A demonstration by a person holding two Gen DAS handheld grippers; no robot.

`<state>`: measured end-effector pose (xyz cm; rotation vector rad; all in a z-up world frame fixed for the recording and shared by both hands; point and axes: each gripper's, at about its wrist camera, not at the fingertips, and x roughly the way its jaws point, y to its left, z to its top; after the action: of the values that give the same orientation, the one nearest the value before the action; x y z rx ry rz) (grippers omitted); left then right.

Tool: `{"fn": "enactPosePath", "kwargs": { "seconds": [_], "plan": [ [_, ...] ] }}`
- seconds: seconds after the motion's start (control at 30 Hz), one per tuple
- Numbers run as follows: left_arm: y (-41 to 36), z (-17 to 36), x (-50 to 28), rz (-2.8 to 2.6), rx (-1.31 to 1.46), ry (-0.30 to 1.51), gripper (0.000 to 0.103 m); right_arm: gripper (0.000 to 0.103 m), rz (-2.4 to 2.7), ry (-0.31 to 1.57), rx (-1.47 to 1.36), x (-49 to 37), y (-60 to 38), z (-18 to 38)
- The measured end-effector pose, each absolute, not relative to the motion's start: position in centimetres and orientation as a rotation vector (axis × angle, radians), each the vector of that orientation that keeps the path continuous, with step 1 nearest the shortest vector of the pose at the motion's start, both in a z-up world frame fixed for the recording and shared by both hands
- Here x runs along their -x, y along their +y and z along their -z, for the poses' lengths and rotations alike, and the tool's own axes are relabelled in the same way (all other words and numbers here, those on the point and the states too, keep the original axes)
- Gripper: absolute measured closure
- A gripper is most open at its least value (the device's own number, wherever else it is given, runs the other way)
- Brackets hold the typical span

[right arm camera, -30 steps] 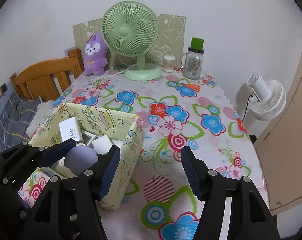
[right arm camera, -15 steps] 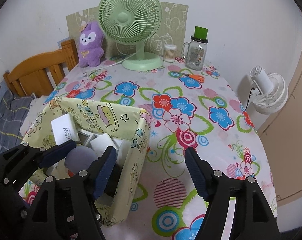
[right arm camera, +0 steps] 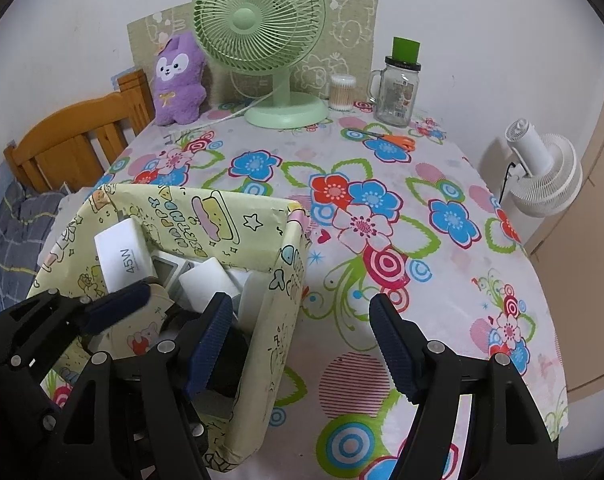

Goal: Organize rigid objects

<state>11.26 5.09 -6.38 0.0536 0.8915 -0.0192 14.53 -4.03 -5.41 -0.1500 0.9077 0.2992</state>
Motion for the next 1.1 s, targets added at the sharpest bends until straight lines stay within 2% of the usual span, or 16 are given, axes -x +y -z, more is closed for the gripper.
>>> {"fn": "enactPosePath", "kwargs": {
  "seconds": [0.2, 0.67, 1.03, 1.1],
  "plan": [
    [5.2, 5.8, -10.8, 0.01, -0.046, 0.897, 0.024, 0.029, -0.301, 0.894, 0.147, -14.0, -4.4, 4.8],
    [2.3, 3.1, -8.5, 0.025, -0.114, 0.814, 0.011, 0.029, -0.267, 0.84, 0.115, -11.8, -7.4, 2.5],
    [0.1, 0.6, -6.6, 0.023, -0.11, 0.727, 0.005, 0.02, -0.207, 0.765, 0.091, -10.0, -10.5, -0.1],
    [-0.3, 0.1, -6.0, 0.016, -0.105, 0.709, 0.002, 0.016, -0.199, 0.748, 0.086, -9.5, -11.2, -0.7]
  ]
}}
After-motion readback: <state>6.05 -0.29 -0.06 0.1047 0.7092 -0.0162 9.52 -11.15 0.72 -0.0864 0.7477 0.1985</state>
